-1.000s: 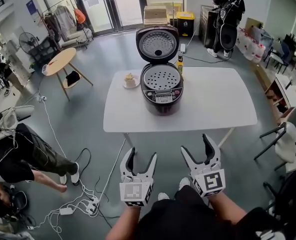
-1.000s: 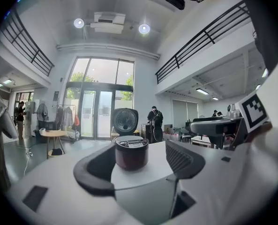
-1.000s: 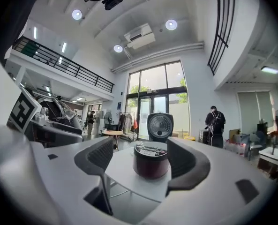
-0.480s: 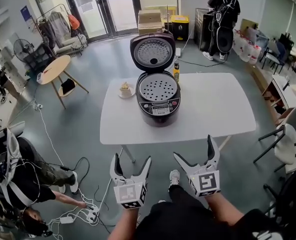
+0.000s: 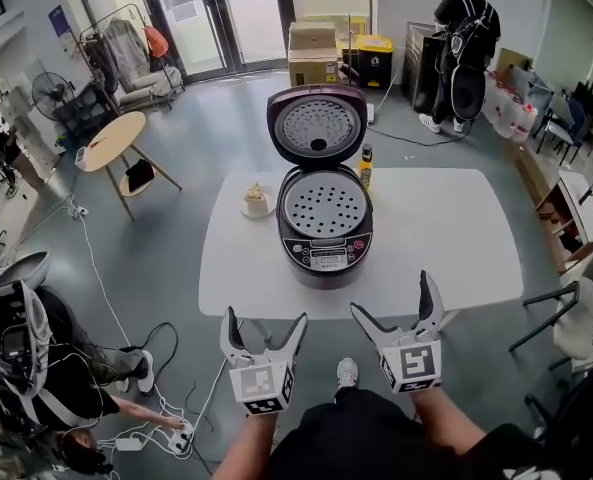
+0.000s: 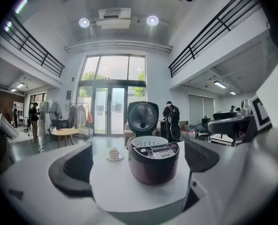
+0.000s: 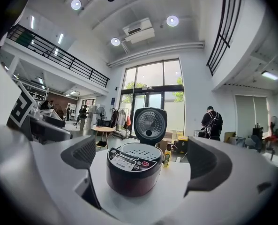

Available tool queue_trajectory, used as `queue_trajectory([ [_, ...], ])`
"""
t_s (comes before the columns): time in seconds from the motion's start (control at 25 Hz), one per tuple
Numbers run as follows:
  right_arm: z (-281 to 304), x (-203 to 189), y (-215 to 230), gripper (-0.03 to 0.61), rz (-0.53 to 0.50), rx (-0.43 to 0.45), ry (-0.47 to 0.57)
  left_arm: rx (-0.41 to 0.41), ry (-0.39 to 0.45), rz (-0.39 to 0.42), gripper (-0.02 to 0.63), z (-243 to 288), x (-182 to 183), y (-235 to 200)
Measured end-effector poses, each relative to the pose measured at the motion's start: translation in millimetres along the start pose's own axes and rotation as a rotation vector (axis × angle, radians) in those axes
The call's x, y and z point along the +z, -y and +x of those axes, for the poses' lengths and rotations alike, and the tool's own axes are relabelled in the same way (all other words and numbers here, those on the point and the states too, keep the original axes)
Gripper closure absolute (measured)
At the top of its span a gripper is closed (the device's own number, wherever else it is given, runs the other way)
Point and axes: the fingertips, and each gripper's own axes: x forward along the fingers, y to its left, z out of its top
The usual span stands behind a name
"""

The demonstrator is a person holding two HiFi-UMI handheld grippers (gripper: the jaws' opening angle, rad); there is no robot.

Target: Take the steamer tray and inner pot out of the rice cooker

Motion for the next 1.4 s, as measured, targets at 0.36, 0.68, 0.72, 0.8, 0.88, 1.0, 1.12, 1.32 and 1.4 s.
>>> queue_trajectory([
  [0.36,76.2,-14.9,40.0,-0.003,0.018,0.046,-0.05,0.034,-0.03,0.005,0.02,72.6,14.8,-5.3],
  [0.68,127.1,-15.4,59.3,-0.003,0.008,0.08,-0.056,0.054,-0.05,-0.001,0.021,122.3,26.6,-13.4],
  [0.72,132.3,-16.5,61.2,-0.003,0.01,0.081,-0.06,0.051,-0.055,-0.001,0.021,128.1,27.4,-14.8],
  [0.8,143.4,-16.9,63.7,-0.003,-0.022,0.077,-0.062,0.044,-0.069,-0.002,0.021,140.4,27.8,-18.2],
  [0.88,157.2,-15.2,64.5,-0.003,-0.076,0.071,-0.063,0.039,-0.096,0.002,0.021,155.9,26.1,-24.0],
  [1.0,179.5,-15.2,67.5,-0.003,-0.1,0.062,-0.077,0.033,-0.179,0.019,0.023,185.2,15.9,-33.8],
  [1.12,200.4,-23.2,72.1,-0.003,-0.088,0.048,-0.124,0.008,-0.252,0.018,0.025,212.2,5.7,-38.9],
  [1.32,233.6,-46.8,77.2,-0.003,-0.1,0.029,-0.234,-0.047,-0.345,0.019,0.053,249.8,-0.5,-49.1],
  [1.4,245.9,-58.2,79.5,-0.003,-0.126,0.028,-0.279,-0.061,-0.39,0.027,0.054,265.0,-6.9,-55.2],
])
